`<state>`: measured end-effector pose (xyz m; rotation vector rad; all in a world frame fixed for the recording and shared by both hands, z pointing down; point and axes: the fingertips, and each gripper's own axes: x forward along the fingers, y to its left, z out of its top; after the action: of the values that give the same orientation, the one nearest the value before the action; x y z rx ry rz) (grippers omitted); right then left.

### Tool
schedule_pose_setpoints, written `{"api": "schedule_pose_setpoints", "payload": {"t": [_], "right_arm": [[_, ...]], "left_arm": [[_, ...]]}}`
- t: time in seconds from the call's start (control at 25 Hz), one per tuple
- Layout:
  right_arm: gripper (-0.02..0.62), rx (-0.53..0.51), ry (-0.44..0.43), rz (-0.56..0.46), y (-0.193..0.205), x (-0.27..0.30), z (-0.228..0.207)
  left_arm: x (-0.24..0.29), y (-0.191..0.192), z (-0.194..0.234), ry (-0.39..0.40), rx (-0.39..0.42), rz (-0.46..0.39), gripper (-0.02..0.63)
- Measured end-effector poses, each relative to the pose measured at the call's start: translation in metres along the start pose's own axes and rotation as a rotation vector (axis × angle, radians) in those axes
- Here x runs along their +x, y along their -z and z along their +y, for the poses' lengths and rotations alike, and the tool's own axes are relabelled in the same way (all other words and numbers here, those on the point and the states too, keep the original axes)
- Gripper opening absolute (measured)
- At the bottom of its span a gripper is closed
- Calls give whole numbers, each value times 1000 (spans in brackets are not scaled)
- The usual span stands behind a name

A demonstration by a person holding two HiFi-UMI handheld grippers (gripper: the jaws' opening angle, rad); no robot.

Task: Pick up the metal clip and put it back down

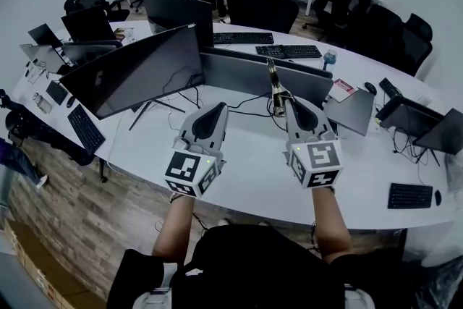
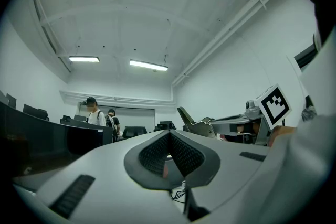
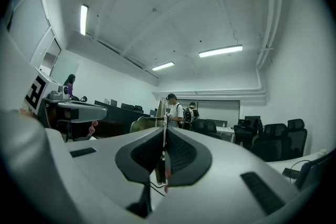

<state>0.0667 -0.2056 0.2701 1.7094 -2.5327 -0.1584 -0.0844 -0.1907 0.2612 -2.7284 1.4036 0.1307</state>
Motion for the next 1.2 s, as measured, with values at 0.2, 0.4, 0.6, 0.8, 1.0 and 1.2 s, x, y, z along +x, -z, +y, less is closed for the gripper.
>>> {"api": "schedule_pose_setpoints", "payload": {"t": [0.2, 0.4, 0.6, 0.8, 1.0, 1.2], "right_arm": [[26, -12, -4, 17, 8, 3, 2], [26, -23, -13, 48, 23, 8, 4], [26, -5, -28, 83, 44, 12, 5], [26, 2, -45, 126, 64, 14, 5], [26, -20, -75, 169, 84, 19, 13], [26, -39, -111, 228, 111, 24, 20]], "left_arm": [[0, 8, 1, -2, -8, 14, 12], [2, 20, 4, -8, -17, 40, 12], [4, 39, 5, -18, -36, 76, 12], [5, 58, 1, -14, -50, 114, 12], [3, 74, 3, -17, -65, 145, 12], [3, 92, 5, -33, -84, 178, 12]]}}
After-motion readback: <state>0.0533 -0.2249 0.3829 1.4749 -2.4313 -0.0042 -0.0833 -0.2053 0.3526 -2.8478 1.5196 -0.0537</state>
